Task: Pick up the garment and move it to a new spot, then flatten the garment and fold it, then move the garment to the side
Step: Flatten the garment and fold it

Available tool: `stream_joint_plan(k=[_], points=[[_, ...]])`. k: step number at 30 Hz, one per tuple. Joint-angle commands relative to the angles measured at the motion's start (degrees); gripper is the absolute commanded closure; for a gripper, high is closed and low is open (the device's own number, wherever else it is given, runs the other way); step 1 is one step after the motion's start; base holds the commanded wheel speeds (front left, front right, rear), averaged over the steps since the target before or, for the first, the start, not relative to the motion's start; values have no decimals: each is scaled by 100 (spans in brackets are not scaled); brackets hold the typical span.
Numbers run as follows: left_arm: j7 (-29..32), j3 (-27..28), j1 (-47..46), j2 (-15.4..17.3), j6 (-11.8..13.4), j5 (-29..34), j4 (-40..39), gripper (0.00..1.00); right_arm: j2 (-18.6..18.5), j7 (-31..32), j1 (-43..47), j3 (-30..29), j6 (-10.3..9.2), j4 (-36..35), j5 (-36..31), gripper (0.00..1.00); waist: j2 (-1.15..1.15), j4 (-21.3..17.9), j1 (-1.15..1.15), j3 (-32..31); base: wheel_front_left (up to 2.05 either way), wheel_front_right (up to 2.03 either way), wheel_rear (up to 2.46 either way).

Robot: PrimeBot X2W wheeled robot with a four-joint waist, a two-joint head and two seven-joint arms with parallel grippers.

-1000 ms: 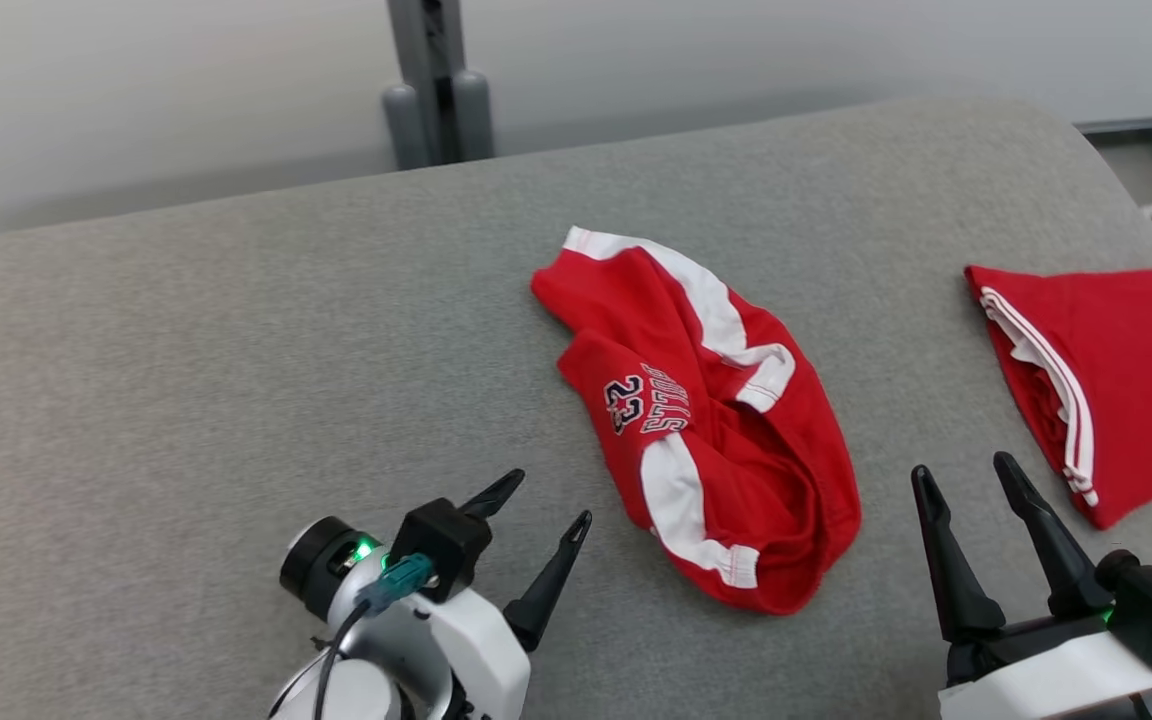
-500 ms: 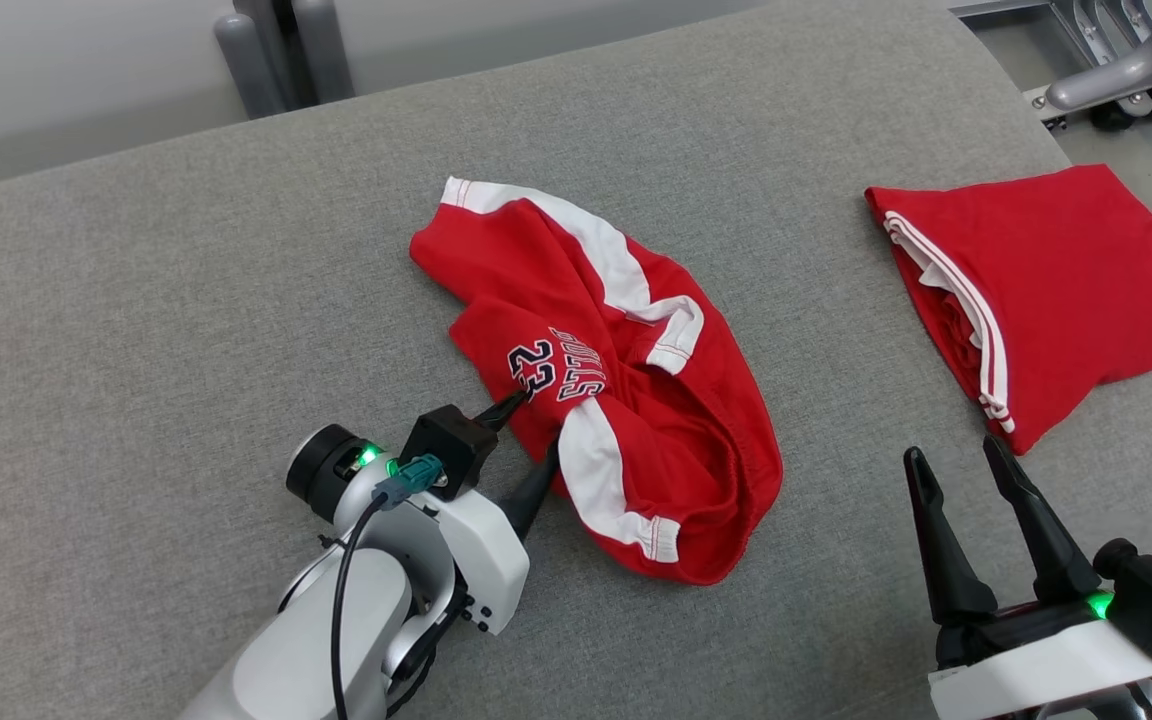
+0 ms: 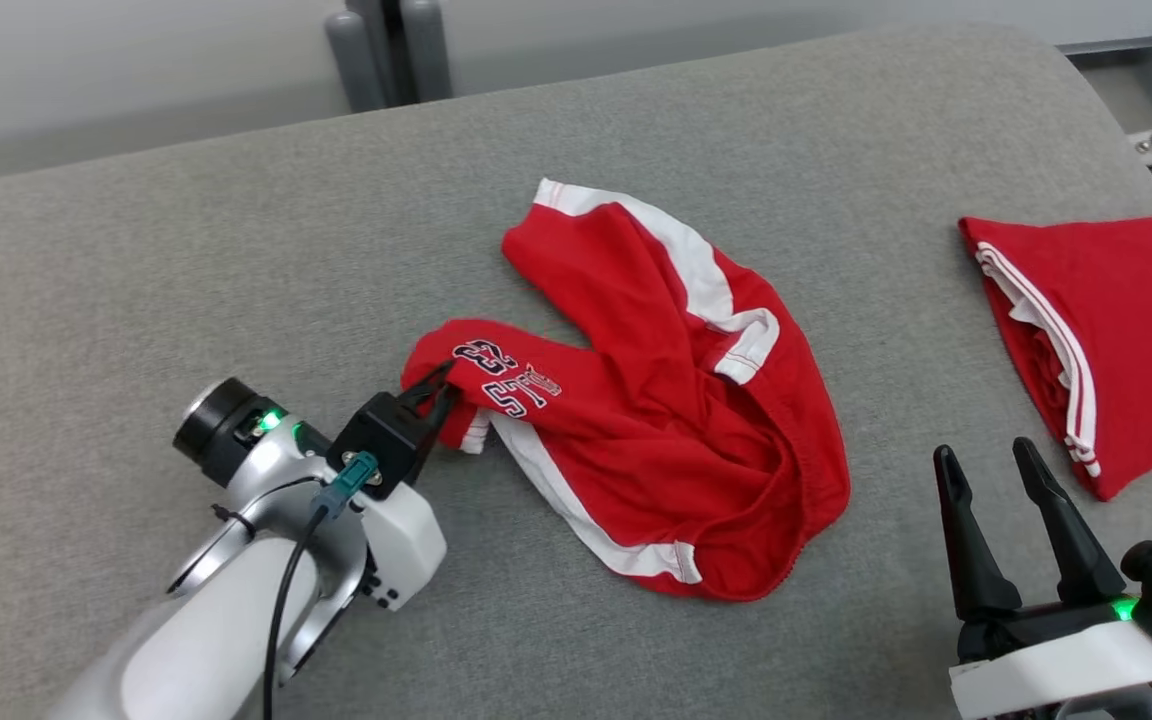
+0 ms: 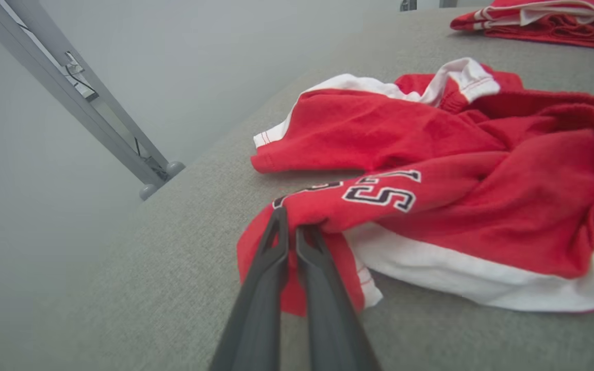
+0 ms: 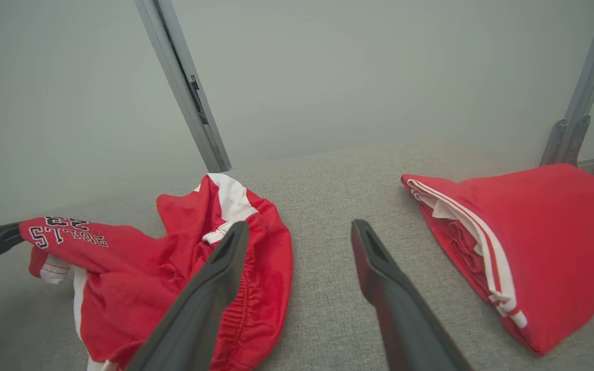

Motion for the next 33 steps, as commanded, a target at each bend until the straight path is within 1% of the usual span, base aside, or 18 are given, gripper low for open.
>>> stream_joint_plan(k=[1,5,11,15,17,18,19,20,21,22,25,26,29,31,33], points=[[155,-15,120,225,17,87,-226,100,-30,-5,-37,-48,1,2,-25,0,0,293,0,-129,0,0,0],[866,-114,401,851,-67,126,-1037,100,-31,53,-10,-62,1,-4,-77,0,0,638,0,-218,0,0,0],[1970,-310,1044,1701,-322,-205,-2182,100,-30,110,8,-64,1,12,-58,0,0,1005,0,-273,0,0,0],[2351,-222,1255,2104,-380,-489,-2704,100,-31,152,-25,-55,1,14,-37,0,0,1097,0,-263,0,0,0],[2370,-139,1173,2155,-335,-549,-2800,100,-30,172,-66,-35,1,28,-25,0,0,1102,0,-260,0,0,0],[2349,-73,1108,2151,-297,-577,-2786,96,-31,185,-83,-22,1,36,-20,0,0,1095,0,-257,0,0,0],[2330,-3,1041,2172,-273,-567,-2703,59,-32,185,-101,-3,1,44,-19,0,0,1078,0,-256,0,0,0],[2342,34,1007,2156,-241,-596,-2591,27,-31,191,-110,32,1,50,-20,0,0,1044,0,-259,0,0,0],[2319,77,973,2098,-228,-661,-2490,9,-31,205,-111,56,1,49,-23,0,0,1008,0,-254,0,0,0],[2269,120,874,2083,-228,-616,-2335,0,-31,217,-112,84,1,57,-14,0,0,963,0,-251,0,0,0],[2119,233,713,1997,-213,-688,-1829,0,-33,234,-140,112,1,76,11,0,0,815,0,-243,0,0,0],[2119,233,713,1997,-213,-688,-1829,0,-33,234,-140,112,1,76,11,0,0,815,0,-243,0,0,0],[2003,328,599,1916,-142,-716,-1388,0,-33,230,-143,116,1,78,48,0,0,679,0,-238,0,0,0],[1878,451,588,1858,-16,-803,-1173,0,-32,204,-148,113,1,77,55,0,0,613,0,-228,0,0,0],[1700,637,681,1812,162,-923,-1024,0,-30,187,-152,103,1,77,89,0,0,578,0,-224,0,0,0]])
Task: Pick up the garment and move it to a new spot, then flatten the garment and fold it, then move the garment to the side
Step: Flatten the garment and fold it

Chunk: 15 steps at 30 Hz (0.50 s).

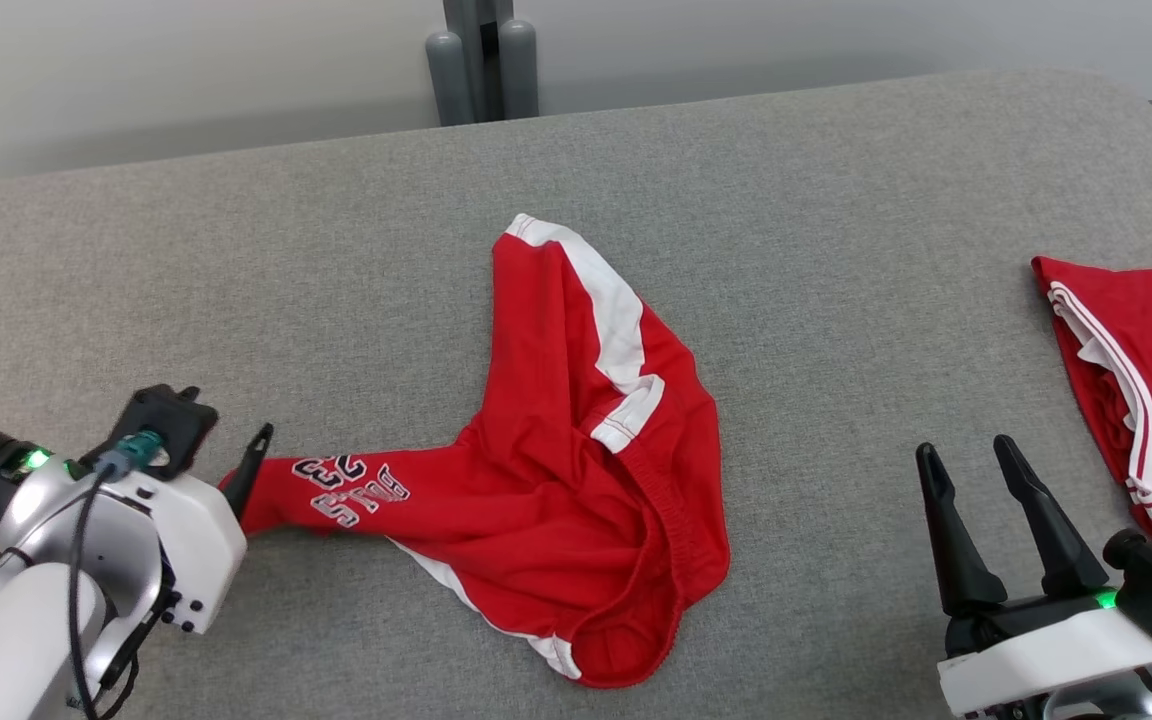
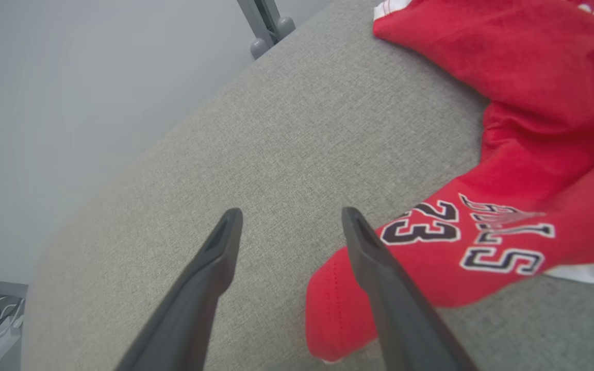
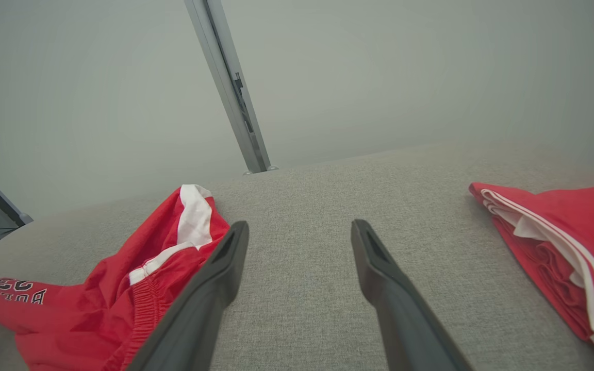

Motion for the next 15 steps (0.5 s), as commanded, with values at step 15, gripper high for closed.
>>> stream_joint_plan(k=[15], points=[[-2426,1722,1364,-898,1371,-1211,-912,0,-31,-221,-196,-160,1,-188,-127,0,0,214,0,-135,0,0,0]])
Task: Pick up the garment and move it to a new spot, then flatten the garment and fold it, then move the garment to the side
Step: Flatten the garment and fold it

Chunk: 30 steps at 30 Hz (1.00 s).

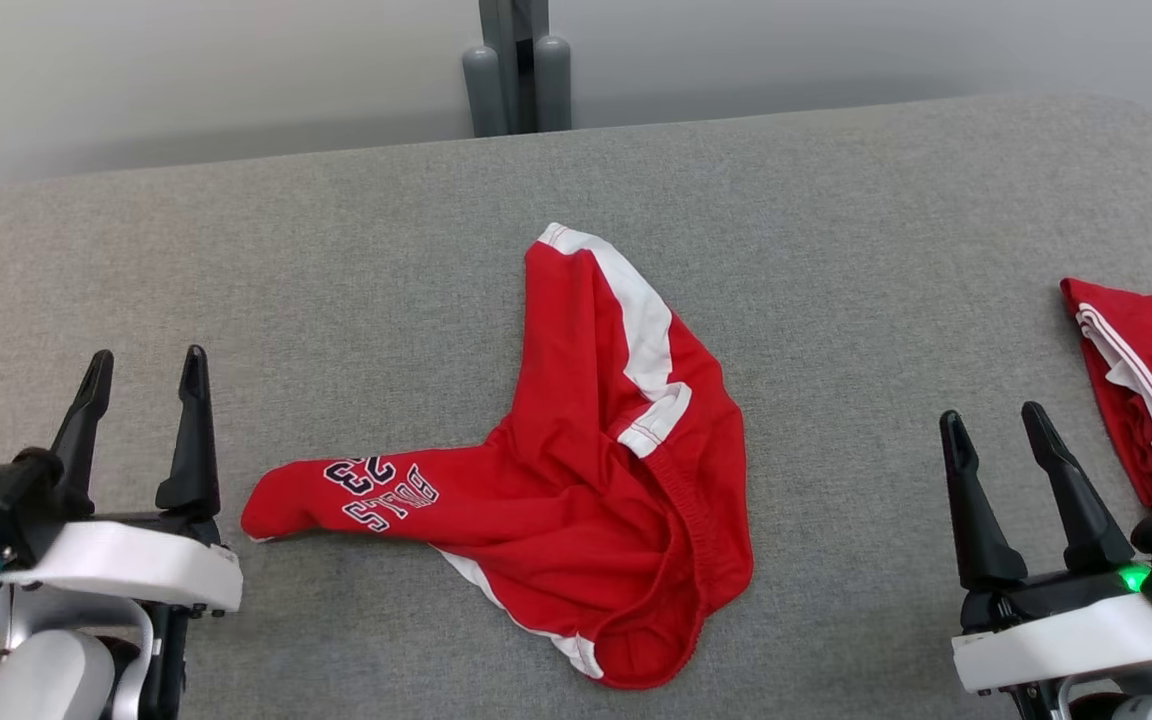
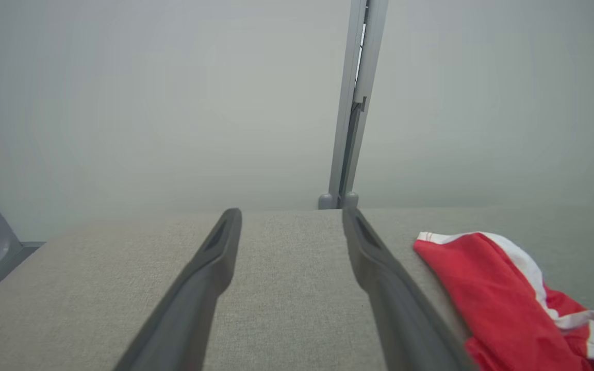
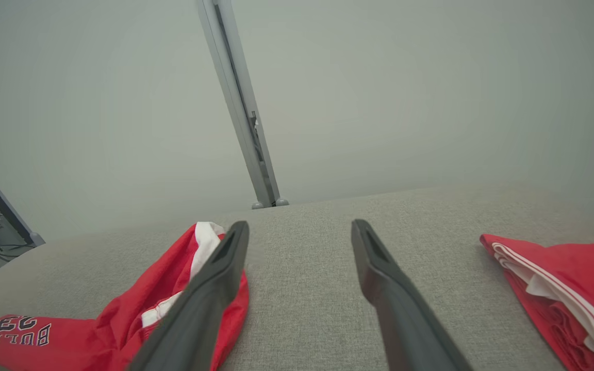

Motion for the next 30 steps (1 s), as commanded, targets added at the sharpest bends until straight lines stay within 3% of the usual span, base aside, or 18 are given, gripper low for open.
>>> stream_joint_plan(k=[1,10,15,30], points=[[-120,80,101,-44,64,-18,-127,0,-31,-37,-81,-7,1,-57,-106,0,0,36,0,-30,0,0,0],[-525,246,761,-338,296,416,-1054,0,-31,66,55,107,1,-128,-413,0,0,95,0,-280,0,0,0],[-322,-196,1029,-168,464,936,-922,0,-31,136,299,70,1,-71,-409,0,0,65,0,-506,0,0,0],[117,-472,1216,-171,661,1020,-908,0,-31,292,660,-10,1,-136,-322,0,0,-13,0,-862,0,0,0]])
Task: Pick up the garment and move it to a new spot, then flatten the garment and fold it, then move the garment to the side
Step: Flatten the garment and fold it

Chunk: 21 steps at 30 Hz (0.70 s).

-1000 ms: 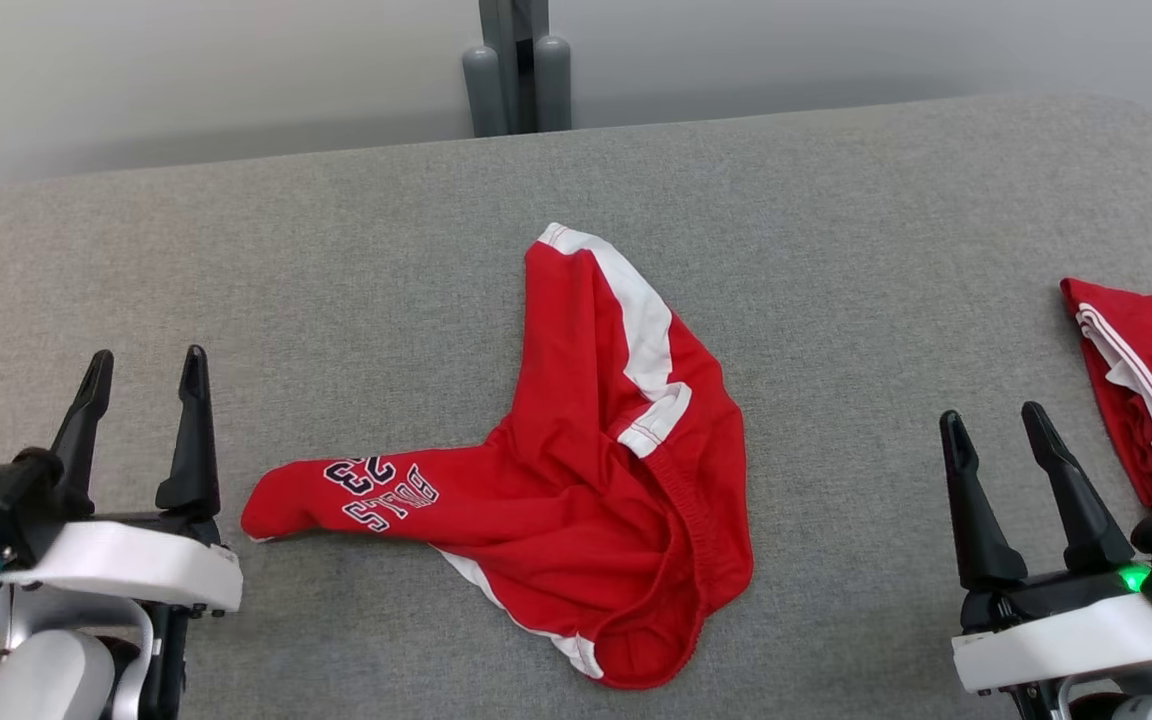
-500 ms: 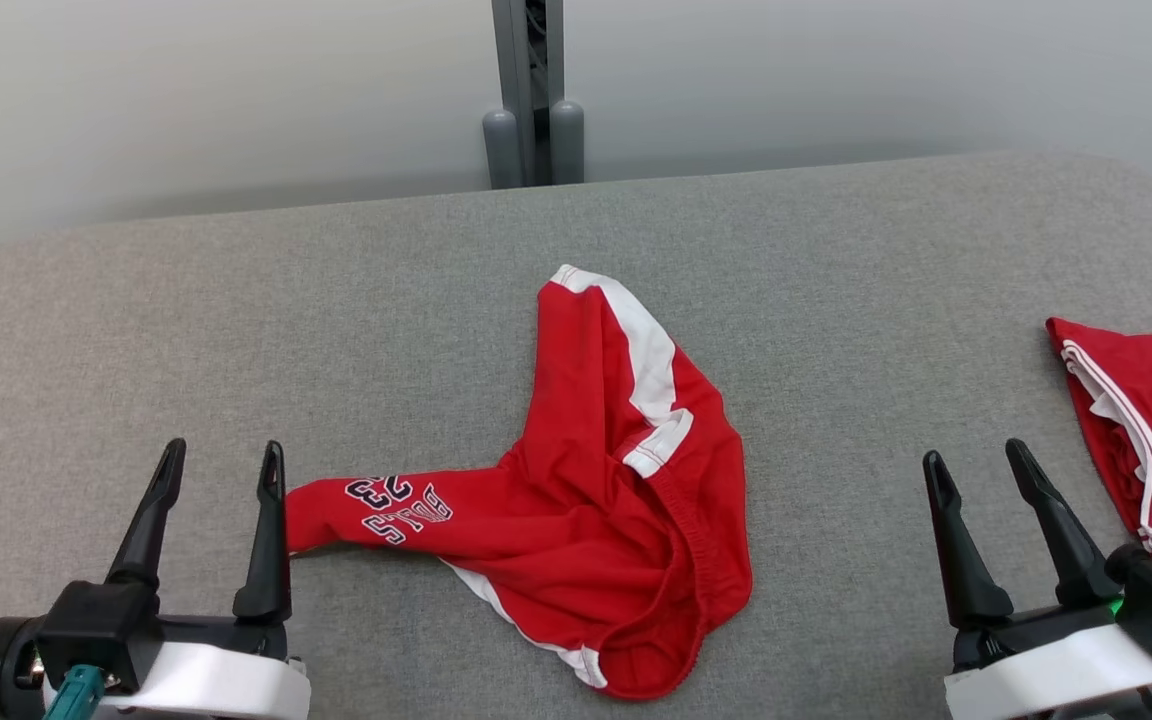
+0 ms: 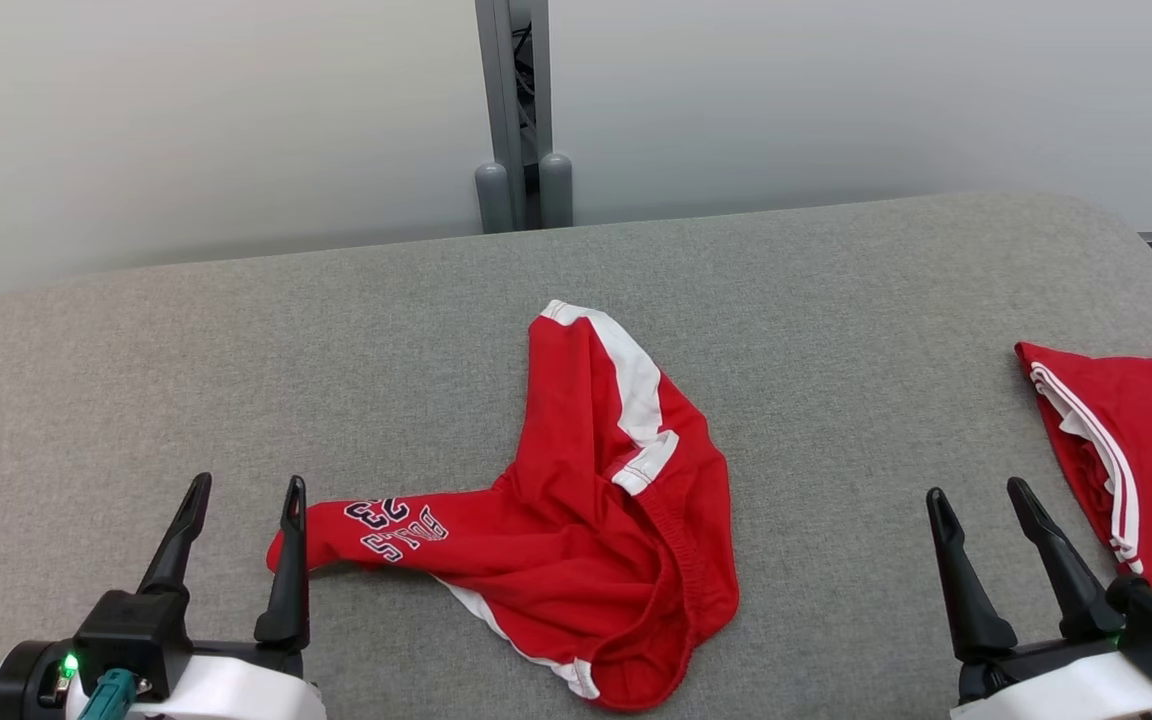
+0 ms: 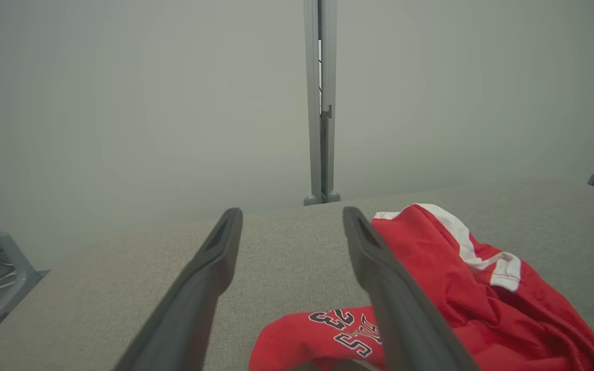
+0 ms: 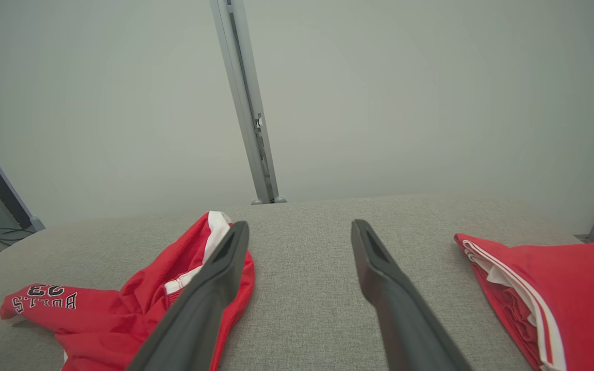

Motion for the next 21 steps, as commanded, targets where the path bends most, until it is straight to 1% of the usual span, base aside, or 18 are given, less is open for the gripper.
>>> stream_joint_plan(k=[1,16,18,21], points=[[-2,25,52,19,30,-2,-13,0,-30,13,45,-33,1,-36,16,0,0,5,0,-2,0,0,0],[44,37,26,25,68,-95,-68,0,-31,18,49,-30,1,-80,57,0,0,43,0,36,0,0,0],[134,39,-76,75,8,-124,-47,0,-31,20,44,-48,1,-92,70,0,0,68,0,68,0,0,0],[531,-34,-305,194,-195,-272,123,0,-30,41,6,-31,1,-101,85,0,0,112,0,134,0,0,0]])
